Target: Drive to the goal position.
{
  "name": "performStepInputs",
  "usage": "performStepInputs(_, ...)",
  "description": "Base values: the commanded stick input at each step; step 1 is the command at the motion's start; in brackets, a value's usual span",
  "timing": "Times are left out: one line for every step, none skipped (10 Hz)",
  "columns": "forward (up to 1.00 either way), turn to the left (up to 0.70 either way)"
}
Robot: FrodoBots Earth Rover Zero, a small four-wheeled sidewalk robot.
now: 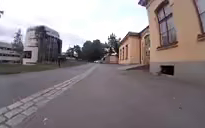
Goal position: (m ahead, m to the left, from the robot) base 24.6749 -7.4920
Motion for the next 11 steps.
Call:
performStepInputs(0.45,0.00)
performStepInputs(0.45,0.00)
performStepInputs(0.45,0.00)
performStepInputs(0.45,0.00)
performStepInputs(0.45,0.00)
performStepInputs(0.45,0.00)
performStepInputs(0.45,0.00)
performStepInputs(0.45,0.00)
performStepInputs(0.45,0.00)
performStepInputs(0.45,0.00)
performStepInputs(0.45,0.00)
